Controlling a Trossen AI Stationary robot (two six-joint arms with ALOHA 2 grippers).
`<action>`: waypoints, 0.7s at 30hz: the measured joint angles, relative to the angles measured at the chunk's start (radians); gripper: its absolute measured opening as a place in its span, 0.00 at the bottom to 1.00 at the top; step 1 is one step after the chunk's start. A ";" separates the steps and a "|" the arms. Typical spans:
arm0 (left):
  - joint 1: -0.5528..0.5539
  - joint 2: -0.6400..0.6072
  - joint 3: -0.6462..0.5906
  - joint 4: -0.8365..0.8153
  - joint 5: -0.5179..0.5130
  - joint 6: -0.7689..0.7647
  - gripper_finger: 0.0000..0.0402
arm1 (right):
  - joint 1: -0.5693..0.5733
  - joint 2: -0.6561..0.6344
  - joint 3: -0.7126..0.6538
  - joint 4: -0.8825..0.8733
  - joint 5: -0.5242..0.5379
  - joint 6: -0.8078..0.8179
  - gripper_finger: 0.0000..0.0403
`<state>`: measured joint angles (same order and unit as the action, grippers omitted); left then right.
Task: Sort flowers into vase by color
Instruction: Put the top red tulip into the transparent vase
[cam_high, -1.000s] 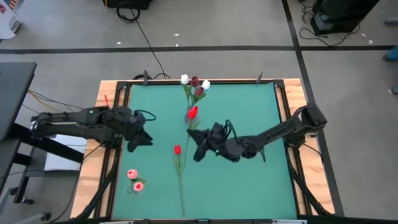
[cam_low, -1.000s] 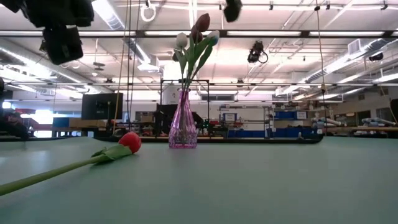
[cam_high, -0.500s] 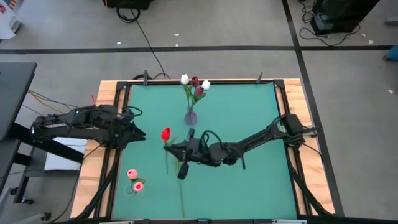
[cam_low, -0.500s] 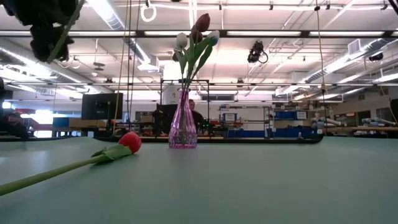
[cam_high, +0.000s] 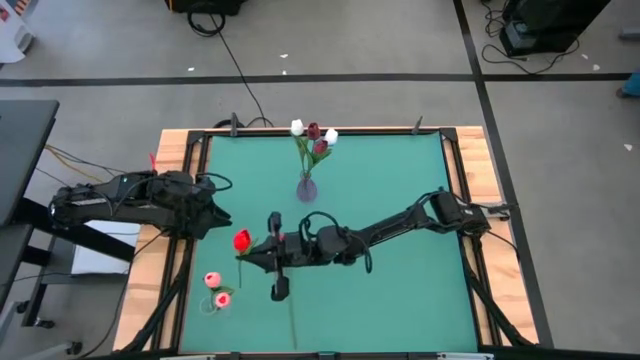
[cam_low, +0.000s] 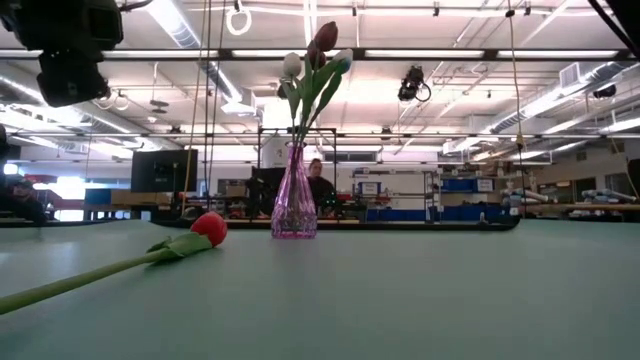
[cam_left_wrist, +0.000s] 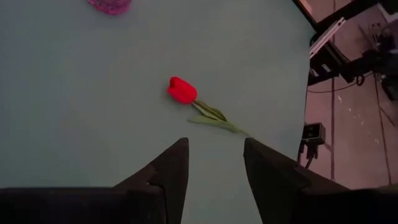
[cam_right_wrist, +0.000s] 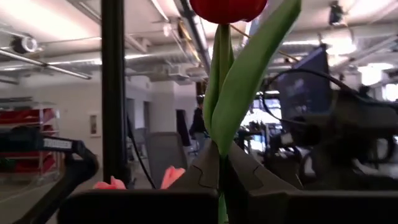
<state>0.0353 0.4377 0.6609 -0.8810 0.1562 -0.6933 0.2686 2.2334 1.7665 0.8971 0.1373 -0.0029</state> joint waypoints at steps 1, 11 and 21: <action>0.000 0.000 0.000 -0.001 0.000 0.009 0.40 | -0.004 0.007 0.013 0.005 -0.017 0.001 0.02; 0.000 -0.002 0.000 0.113 0.050 0.216 0.39 | -0.034 0.007 0.028 0.028 -0.087 -0.019 0.02; 0.000 -0.043 0.101 0.191 0.146 0.613 0.30 | -0.060 0.006 0.028 0.130 -0.221 -0.019 0.02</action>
<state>0.0349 0.3949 0.7615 -0.6903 0.3023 -0.0805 0.2086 2.2391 1.7943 1.0276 -0.0841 -0.0223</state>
